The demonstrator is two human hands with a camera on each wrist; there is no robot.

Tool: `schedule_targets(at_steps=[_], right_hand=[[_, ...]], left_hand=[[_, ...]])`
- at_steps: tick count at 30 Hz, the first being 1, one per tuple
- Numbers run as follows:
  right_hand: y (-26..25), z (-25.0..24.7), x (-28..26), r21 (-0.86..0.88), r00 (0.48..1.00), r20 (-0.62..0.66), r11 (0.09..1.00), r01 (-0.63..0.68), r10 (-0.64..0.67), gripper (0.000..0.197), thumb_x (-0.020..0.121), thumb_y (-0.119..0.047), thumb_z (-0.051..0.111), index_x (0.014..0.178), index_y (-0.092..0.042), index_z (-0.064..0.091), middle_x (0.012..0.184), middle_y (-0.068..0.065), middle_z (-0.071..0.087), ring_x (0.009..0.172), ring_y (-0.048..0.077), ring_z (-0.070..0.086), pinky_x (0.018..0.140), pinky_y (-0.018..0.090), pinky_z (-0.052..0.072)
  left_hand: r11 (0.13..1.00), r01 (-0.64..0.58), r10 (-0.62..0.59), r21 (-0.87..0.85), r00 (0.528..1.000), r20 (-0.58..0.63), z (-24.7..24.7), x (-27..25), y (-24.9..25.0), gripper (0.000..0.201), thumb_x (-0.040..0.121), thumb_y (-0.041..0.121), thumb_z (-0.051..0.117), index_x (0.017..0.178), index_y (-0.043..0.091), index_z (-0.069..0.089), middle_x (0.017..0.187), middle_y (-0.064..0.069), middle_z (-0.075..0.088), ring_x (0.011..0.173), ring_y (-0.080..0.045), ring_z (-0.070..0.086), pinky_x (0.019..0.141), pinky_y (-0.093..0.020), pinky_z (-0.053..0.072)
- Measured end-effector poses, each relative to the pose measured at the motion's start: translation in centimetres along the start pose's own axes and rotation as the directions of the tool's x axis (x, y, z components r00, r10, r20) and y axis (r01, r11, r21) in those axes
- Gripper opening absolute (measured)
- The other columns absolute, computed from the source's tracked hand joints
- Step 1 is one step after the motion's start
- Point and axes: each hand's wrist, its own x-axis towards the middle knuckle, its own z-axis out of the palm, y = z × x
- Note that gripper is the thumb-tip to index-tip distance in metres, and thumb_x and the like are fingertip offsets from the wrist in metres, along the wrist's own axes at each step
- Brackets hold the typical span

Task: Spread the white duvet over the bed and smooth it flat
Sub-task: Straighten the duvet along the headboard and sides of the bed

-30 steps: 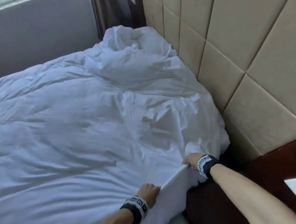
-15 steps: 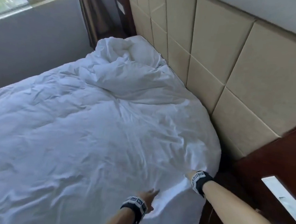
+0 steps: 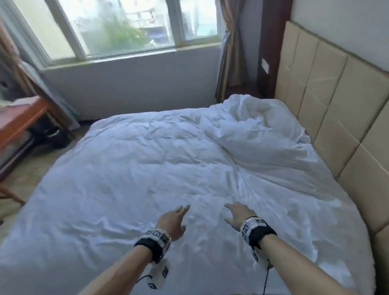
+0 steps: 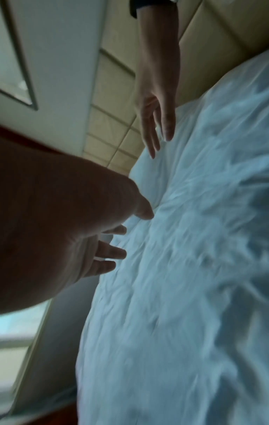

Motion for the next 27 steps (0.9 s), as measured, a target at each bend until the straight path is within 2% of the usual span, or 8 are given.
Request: schedule_targets(at_steps=[3, 6, 10, 12, 16, 21, 25, 27], right_hand=[[-14.0, -1.2, 2.5, -0.059, 0.976, -0.056, 0.977, 0.207, -0.210, 0.065, 0.098, -0.049, 0.051, 0.155, -0.033, 0.025, 0.162, 0.006, 0.024, 0.146, 0.032, 0.029, 0.113, 0.050, 0.036], [-28.9, -0.9, 4.4, -0.131, 0.916, -0.111, 0.920, 0.370, -0.385, 0.068, 0.097, -0.053, 0.051, 0.156, -0.035, 0.023, 0.164, 0.006, 0.020, 0.148, 0.030, 0.026, 0.115, 0.051, 0.033], [-47.7, 0.9, 5.9, -0.196, 0.845, -0.113, 0.845, 0.497, -0.523, 0.071, 0.093, -0.058, 0.052, 0.155, -0.038, 0.023, 0.164, 0.005, 0.020, 0.148, 0.029, 0.026, 0.115, 0.049, 0.033], [-55.5, 1.7, 6.8, -0.226, 0.829, -0.101, 0.824, 0.520, -0.550, 0.073, 0.091, -0.061, 0.053, 0.154, -0.039, 0.024, 0.164, 0.004, 0.021, 0.148, 0.028, 0.025, 0.114, 0.048, 0.034], [-67.9, 3.2, 8.0, -0.264, 0.813, -0.086, 0.800, 0.538, -0.576, 0.073, 0.090, -0.063, 0.053, 0.153, -0.039, 0.025, 0.163, 0.004, 0.021, 0.148, 0.029, 0.024, 0.115, 0.050, 0.031], [-80.7, 3.8, 12.6, -0.290, 0.803, -0.087, 0.786, 0.546, -0.589, 0.075, 0.089, -0.064, 0.052, 0.154, -0.038, 0.024, 0.163, 0.005, 0.021, 0.148, 0.031, 0.022, 0.116, 0.053, 0.026], [-91.8, 5.5, 19.2, -0.287, 0.782, -0.103, 0.771, 0.568, -0.614, 0.075, 0.088, -0.065, 0.053, 0.153, -0.038, 0.025, 0.163, 0.004, 0.022, 0.147, 0.031, 0.024, 0.115, 0.054, 0.026], [-95.2, 5.5, 21.1, -0.274, 0.775, -0.105, 0.767, 0.580, -0.624, 0.075, 0.088, -0.065, 0.054, 0.152, -0.038, 0.027, 0.162, 0.003, 0.024, 0.146, 0.030, 0.025, 0.115, 0.054, 0.027]], left_hand=[[0.992, 0.122, -0.125, -0.036, 0.986, -0.108, -2.8, -5.4, -10.5, 0.076, 0.099, 0.032, 0.052, 0.160, 0.031, 0.007, 0.164, 0.001, 0.024, 0.138, -0.026, 0.044, 0.109, -0.041, 0.042], [0.968, 0.235, -0.248, -0.087, 0.948, -0.200, -4.1, -10.6, -22.0, 0.074, 0.099, 0.031, 0.050, 0.160, 0.029, 0.007, 0.164, 0.000, 0.021, 0.144, -0.024, 0.035, 0.114, -0.040, 0.036], [0.903, 0.408, -0.430, -0.137, 0.865, -0.260, -4.6, -17.9, -37.3, 0.075, 0.098, 0.033, 0.050, 0.160, 0.026, 0.007, 0.165, -0.003, 0.020, 0.145, -0.025, 0.032, 0.115, -0.041, 0.033], [0.870, 0.471, -0.494, -0.148, 0.826, -0.272, -5.0, -21.0, -44.4, 0.075, 0.097, 0.034, 0.050, 0.159, 0.027, 0.008, 0.165, -0.003, 0.019, 0.144, -0.026, 0.032, 0.114, -0.042, 0.033], [0.778, 0.604, -0.627, -0.171, 0.742, -0.234, -5.7, -26.2, -56.6, 0.077, 0.095, 0.038, 0.048, 0.159, 0.028, 0.007, 0.165, 0.000, 0.017, 0.145, -0.027, 0.029, 0.115, -0.044, 0.028], [0.665, 0.710, -0.747, -0.231, 0.623, -0.232, -7.0, -28.8, -70.6, 0.082, 0.090, 0.047, 0.048, 0.159, 0.030, 0.008, 0.165, 0.001, 0.016, 0.146, -0.031, 0.026, 0.117, -0.047, 0.024], [0.637, 0.734, -0.769, -0.238, 0.584, -0.258, -8.3, -27.5, -82.8, 0.083, 0.090, 0.050, 0.048, 0.159, 0.031, 0.006, 0.166, 0.000, 0.012, 0.149, -0.031, 0.020, 0.119, -0.050, 0.020], [0.652, 0.725, -0.754, -0.221, 0.592, -0.283, -10.0, -26.9, -86.0, 0.081, 0.092, 0.050, 0.048, 0.159, 0.031, 0.007, 0.166, 0.000, 0.013, 0.150, -0.031, 0.020, 0.121, -0.049, 0.017]])
